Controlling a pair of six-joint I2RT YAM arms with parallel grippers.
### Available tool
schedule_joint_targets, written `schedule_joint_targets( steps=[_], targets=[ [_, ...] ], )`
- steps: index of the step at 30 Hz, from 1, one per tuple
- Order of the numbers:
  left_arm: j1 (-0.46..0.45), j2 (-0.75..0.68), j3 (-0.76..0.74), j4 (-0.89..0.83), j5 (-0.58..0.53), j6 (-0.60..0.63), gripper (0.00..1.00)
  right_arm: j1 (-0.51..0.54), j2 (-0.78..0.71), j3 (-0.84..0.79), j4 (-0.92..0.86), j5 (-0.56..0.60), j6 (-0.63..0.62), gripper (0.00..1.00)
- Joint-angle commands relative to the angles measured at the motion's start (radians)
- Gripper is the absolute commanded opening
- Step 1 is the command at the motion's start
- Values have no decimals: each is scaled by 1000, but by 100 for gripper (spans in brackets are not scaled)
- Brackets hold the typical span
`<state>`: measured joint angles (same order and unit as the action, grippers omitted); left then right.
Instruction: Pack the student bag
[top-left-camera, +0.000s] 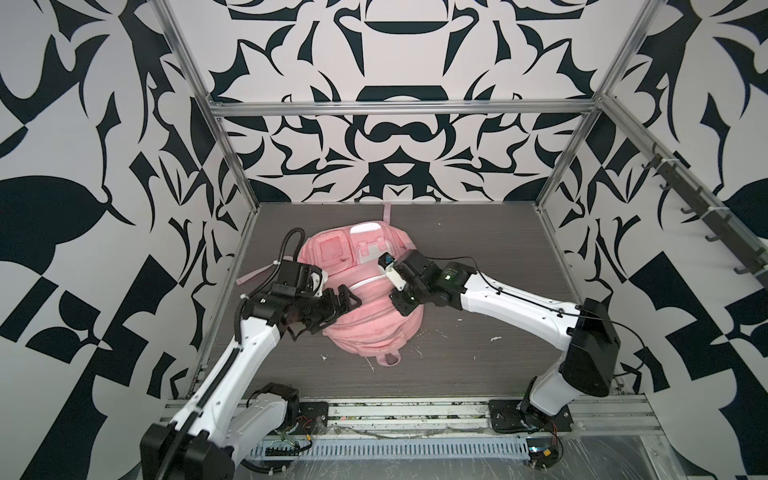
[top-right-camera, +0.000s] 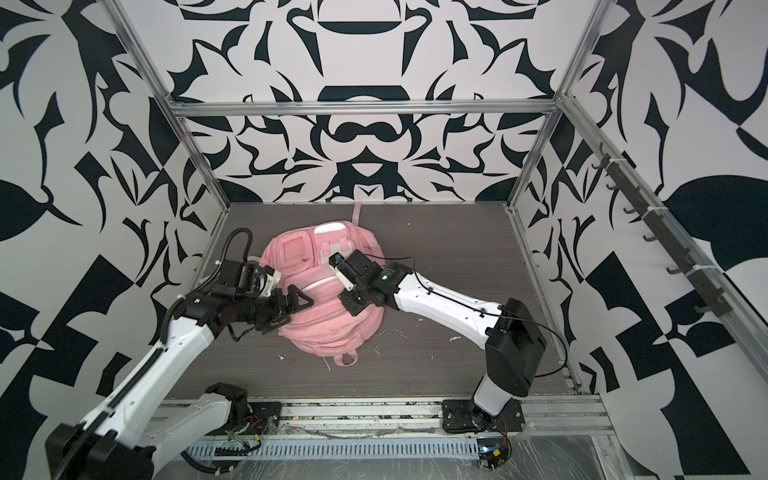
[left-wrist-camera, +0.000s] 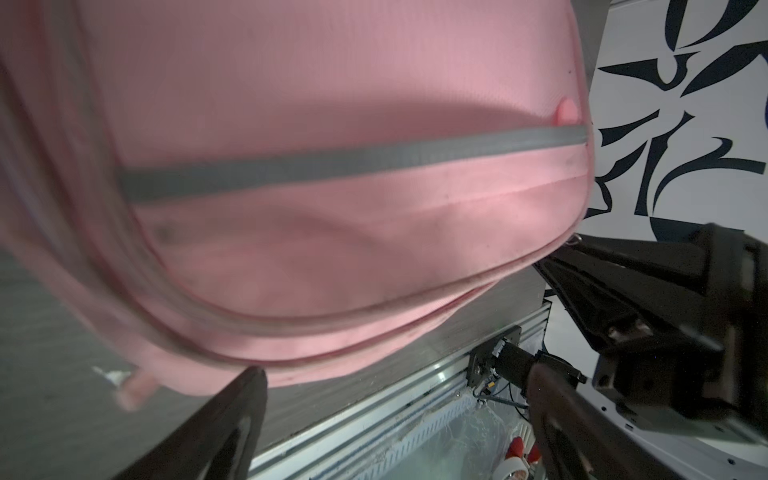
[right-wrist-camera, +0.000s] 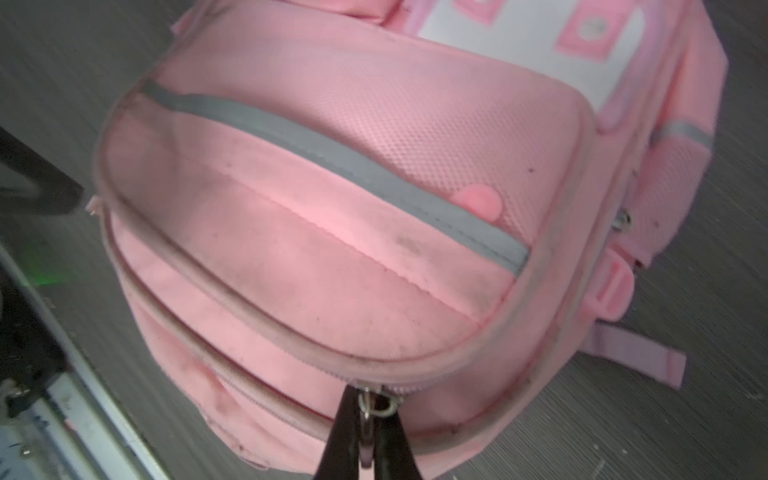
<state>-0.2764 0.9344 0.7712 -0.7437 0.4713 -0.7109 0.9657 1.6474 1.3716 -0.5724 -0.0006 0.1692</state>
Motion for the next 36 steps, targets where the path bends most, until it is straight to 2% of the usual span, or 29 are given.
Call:
schedule_joint_targets(
  steps=[1, 8, 13, 20, 25, 36],
  targets=[
    [0, -19, -69, 56, 20, -149, 97, 49, 10, 70, 110, -67, 58, 0],
    [2, 52, -7, 161, 52, -175, 94, 90, 15, 49, 153, -132, 68, 0],
    [2, 93, -16, 205, 64, -199, 86, 90, 6, 7, 204, -127, 83, 0],
    [5, 125, -24, 256, 34, -191, 60, 90, 11, -30, 264, -141, 134, 0],
    [47, 182, 0, 267, 48, -153, 35, 90, -13, -73, 297, -132, 158, 0],
    [70, 234, 30, 261, 51, -98, 0, 88, -49, -114, 290, -108, 174, 0]
  ],
)
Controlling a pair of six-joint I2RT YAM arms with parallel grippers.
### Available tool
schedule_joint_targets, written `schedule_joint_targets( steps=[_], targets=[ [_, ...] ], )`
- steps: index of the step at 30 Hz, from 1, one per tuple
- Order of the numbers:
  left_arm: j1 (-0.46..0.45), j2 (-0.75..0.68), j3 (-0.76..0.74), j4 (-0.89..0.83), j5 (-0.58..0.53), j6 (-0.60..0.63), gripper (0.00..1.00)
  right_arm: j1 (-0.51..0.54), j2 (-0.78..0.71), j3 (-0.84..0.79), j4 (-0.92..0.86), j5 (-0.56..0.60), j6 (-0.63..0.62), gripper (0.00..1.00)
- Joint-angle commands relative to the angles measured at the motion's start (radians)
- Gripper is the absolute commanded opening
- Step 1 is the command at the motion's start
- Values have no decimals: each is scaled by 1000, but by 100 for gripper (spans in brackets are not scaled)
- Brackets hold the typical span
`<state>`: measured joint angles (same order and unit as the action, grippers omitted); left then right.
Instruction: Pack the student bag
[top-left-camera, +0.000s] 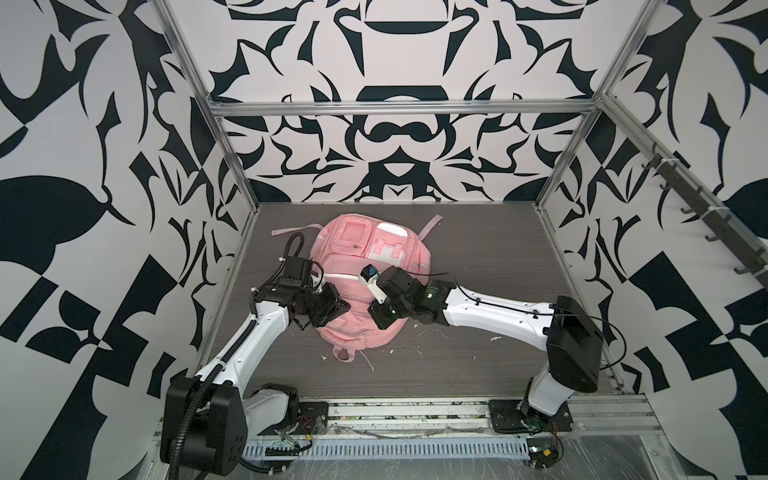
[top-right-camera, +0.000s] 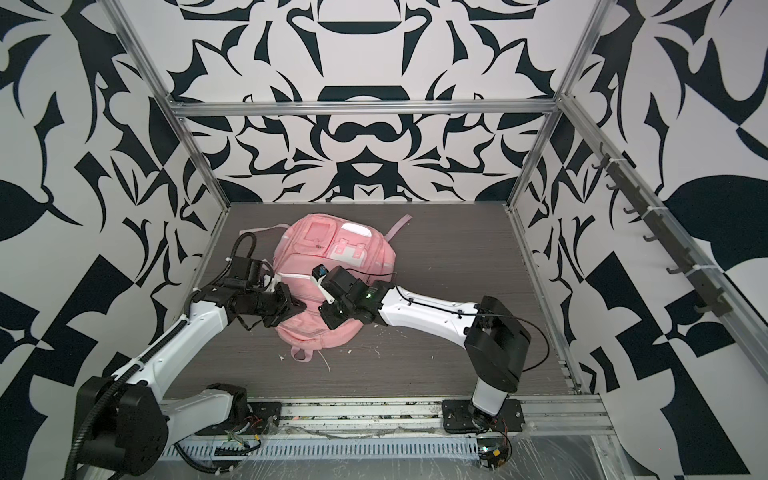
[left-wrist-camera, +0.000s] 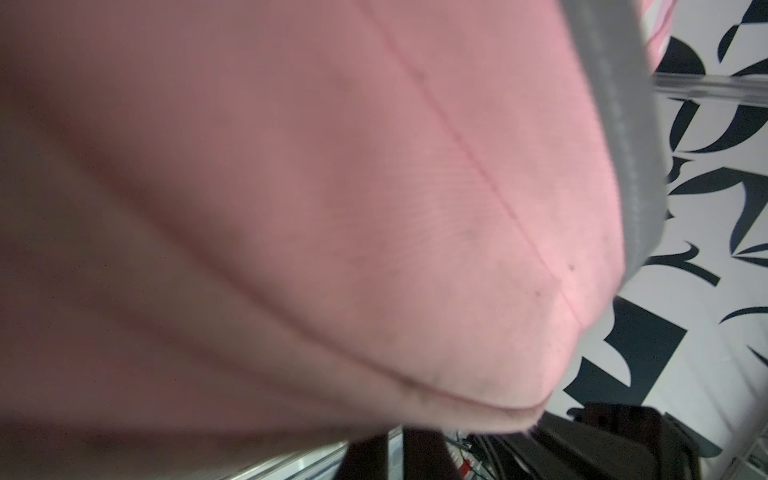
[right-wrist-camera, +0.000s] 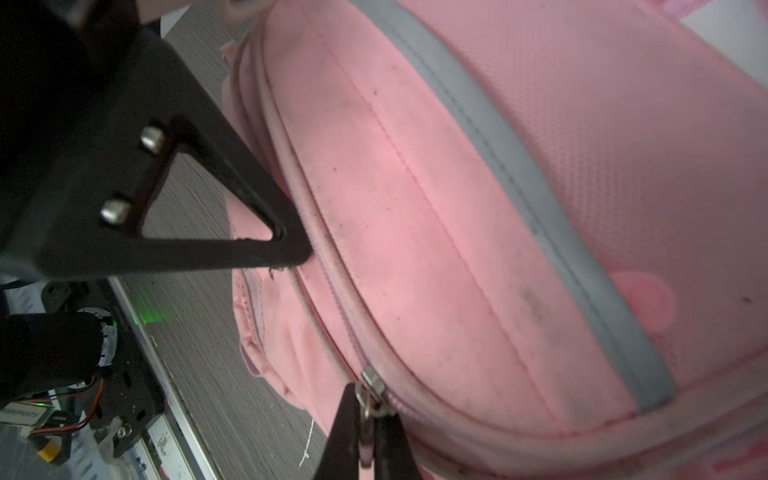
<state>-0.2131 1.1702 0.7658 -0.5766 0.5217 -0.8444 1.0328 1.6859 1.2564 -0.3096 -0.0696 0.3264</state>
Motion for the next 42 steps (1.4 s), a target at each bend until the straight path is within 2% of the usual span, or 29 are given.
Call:
schedule_joint_targets(
  steps=[1, 8, 18, 31, 42],
  targets=[
    [9, -7, 27, 94, -3, 36, 0, 19, -93, -6, 22, -30, 20, 0],
    [44, -36, -16, 90, -4, 56, 0, -20, -110, -13, -73, 21, -2, 0],
    [89, -68, -72, 77, -8, 93, 0, -143, -145, -26, -185, 46, -46, 0],
    [105, -70, -90, 71, -5, 119, 0, -204, -176, -61, -212, 88, -60, 0],
    [108, -85, -119, 73, 0, 123, 0, -271, -135, -30, -207, 109, -52, 0]
  ],
)
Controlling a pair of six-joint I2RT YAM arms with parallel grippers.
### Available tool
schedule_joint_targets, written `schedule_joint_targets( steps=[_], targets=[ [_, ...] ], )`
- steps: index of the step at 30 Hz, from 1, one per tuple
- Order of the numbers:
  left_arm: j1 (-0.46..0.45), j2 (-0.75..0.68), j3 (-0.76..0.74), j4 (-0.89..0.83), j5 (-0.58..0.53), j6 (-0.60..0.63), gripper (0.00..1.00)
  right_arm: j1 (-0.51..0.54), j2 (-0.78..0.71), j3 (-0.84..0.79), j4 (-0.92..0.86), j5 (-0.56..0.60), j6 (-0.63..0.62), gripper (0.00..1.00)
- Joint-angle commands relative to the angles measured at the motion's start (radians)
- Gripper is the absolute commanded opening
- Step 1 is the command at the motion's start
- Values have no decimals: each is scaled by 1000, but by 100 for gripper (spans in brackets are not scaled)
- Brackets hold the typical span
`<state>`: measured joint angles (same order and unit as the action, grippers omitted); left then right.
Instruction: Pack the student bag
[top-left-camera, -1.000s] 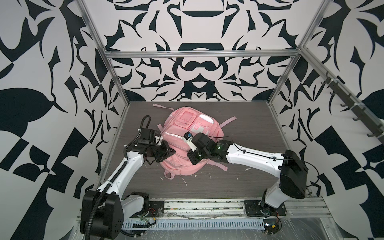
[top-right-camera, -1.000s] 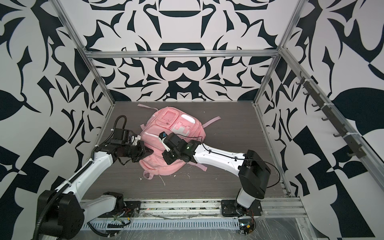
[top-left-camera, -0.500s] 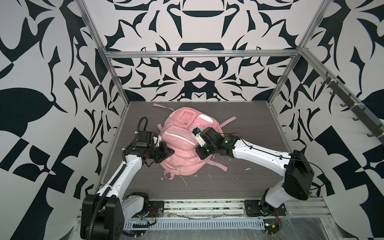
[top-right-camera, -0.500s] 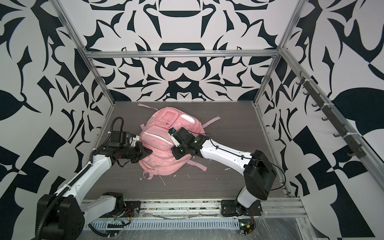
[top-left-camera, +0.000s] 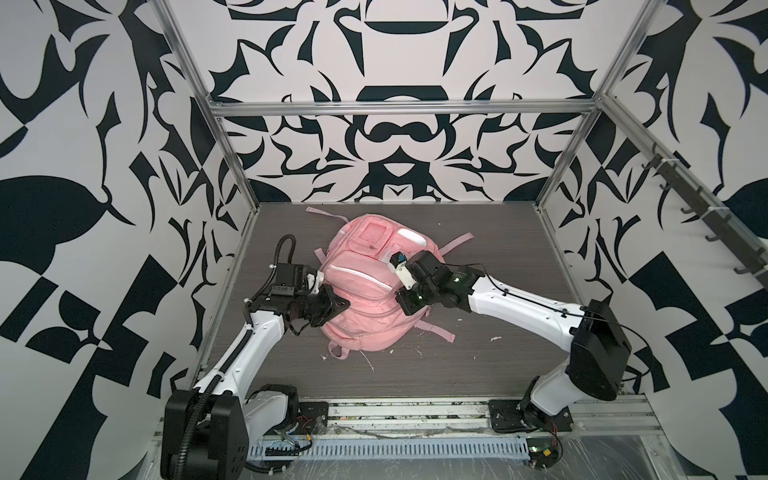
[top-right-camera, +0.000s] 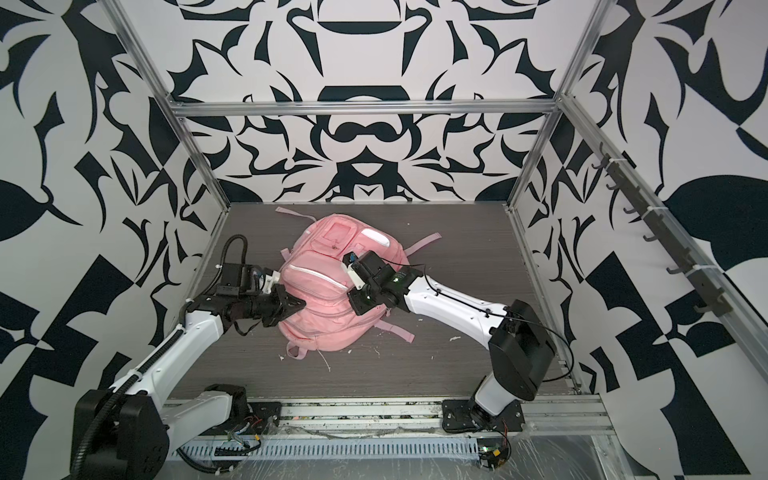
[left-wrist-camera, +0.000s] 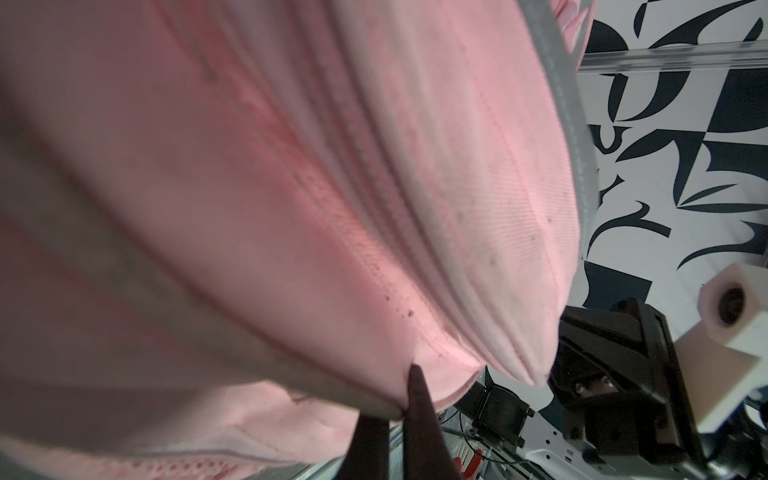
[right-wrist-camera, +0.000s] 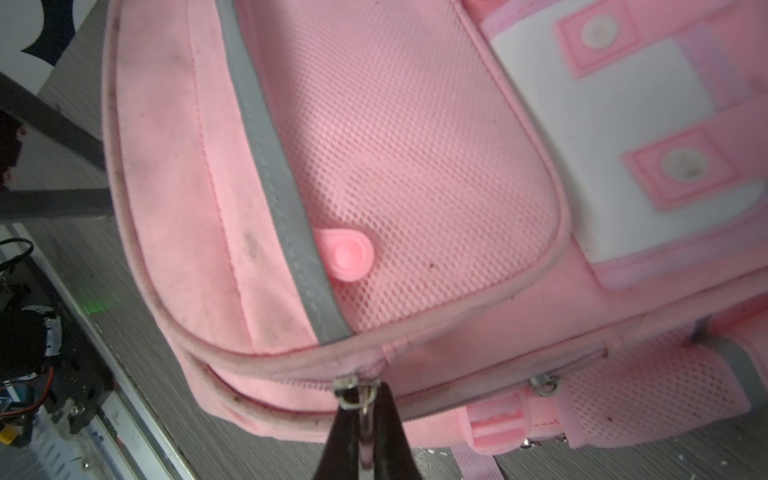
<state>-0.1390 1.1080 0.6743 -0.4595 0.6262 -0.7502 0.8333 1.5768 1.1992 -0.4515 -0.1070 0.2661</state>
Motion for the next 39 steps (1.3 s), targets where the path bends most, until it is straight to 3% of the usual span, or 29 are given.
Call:
schedule_joint_targets(
  steps=[1, 20, 26, 27, 29, 32, 33, 36, 39],
  targets=[
    [34, -24, -32, -43, -105, 28, 0, -75, -20, 31, -66, 148, 7, 0],
    [35, -5, -32, -72, -105, 61, 0, -177, 1, 31, -62, 147, -2, 0],
    [35, 5, -8, -81, -69, 88, 0, -177, -32, -2, -1, 55, -29, 0],
    [35, 6, 0, -84, -55, 95, 0, -177, -52, -19, 20, 31, -38, 4],
    [34, -1, 14, -103, -38, 106, 18, -177, -90, -45, 38, -13, -53, 14],
    [35, -35, 30, -151, -42, 153, 69, -177, -152, -69, 27, -21, -67, 29],
    [34, -44, 48, -190, -53, 180, 79, -177, -178, -78, 21, -19, -67, 39],
    [35, -62, 137, -304, -79, 249, 89, -178, -246, -96, -14, 26, -65, 65],
    [37, -68, 229, -363, -128, 298, 92, -182, -286, -104, -47, 65, -53, 69]
  ],
)
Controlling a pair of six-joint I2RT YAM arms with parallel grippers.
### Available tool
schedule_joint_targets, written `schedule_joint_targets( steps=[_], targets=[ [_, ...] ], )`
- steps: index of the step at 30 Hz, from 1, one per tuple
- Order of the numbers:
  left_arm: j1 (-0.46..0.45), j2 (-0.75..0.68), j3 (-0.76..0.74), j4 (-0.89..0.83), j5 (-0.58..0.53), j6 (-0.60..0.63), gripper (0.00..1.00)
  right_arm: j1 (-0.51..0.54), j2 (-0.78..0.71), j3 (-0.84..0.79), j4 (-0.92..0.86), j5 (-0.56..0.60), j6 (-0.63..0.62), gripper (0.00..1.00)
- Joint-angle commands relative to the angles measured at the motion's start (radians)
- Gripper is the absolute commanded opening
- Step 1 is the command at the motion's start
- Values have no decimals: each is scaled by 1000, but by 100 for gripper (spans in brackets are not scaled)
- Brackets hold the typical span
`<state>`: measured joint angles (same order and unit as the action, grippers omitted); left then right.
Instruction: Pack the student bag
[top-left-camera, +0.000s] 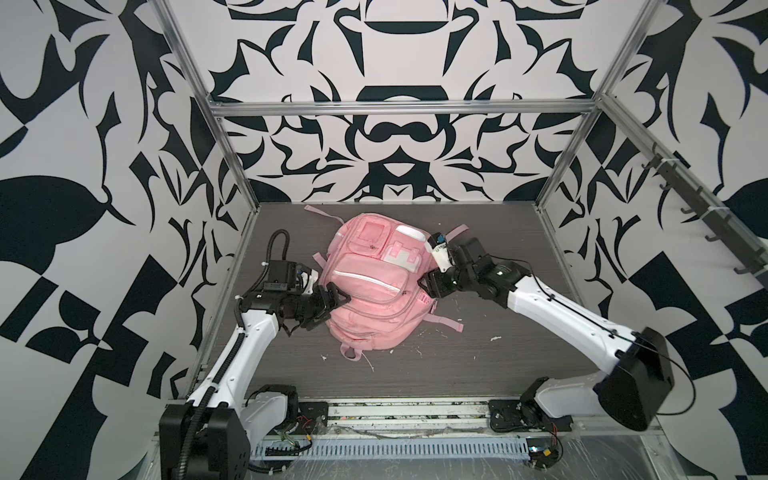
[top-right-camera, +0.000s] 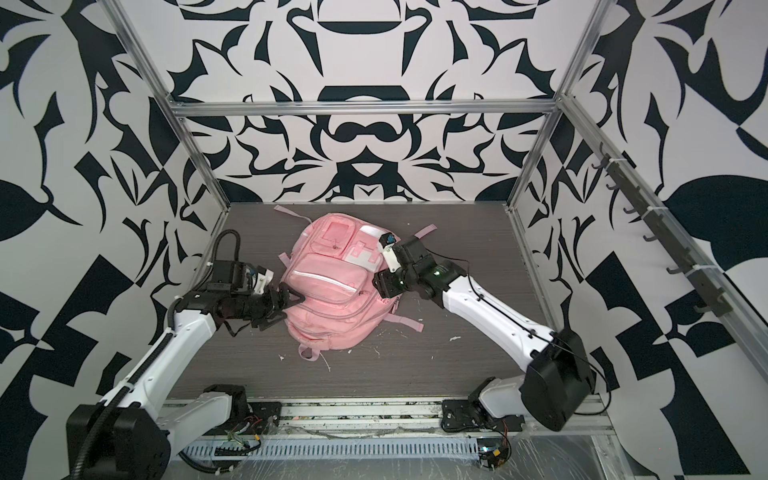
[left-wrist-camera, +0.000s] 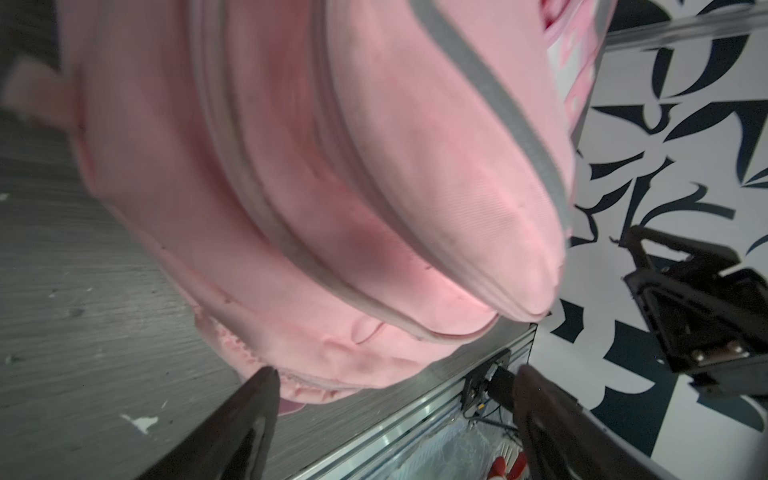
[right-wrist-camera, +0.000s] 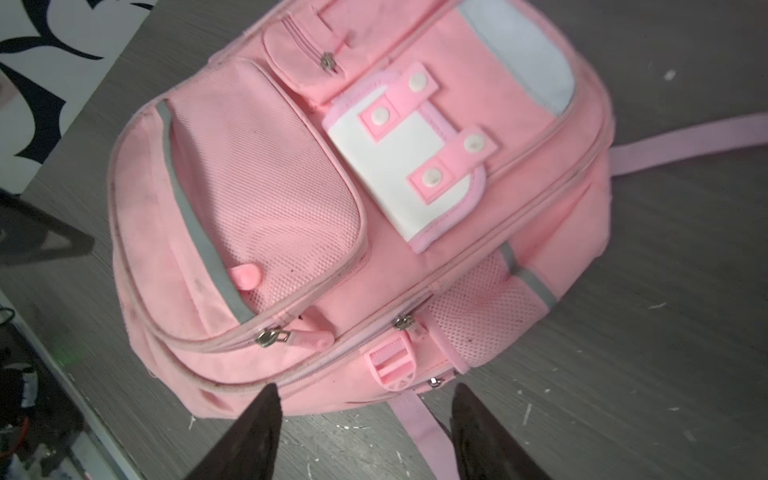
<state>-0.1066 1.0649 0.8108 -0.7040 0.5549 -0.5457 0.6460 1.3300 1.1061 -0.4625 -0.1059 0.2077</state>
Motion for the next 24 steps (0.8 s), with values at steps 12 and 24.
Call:
schedule_joint_targets(
  steps=[12, 24],
  targets=[
    [197, 368, 255, 73, 25, 141, 99, -195, 102, -18, -67, -3, 346, 82],
    [164, 585, 207, 202, 137, 199, 98, -308, 261, -139, 241, -171, 575, 82]
  ],
)
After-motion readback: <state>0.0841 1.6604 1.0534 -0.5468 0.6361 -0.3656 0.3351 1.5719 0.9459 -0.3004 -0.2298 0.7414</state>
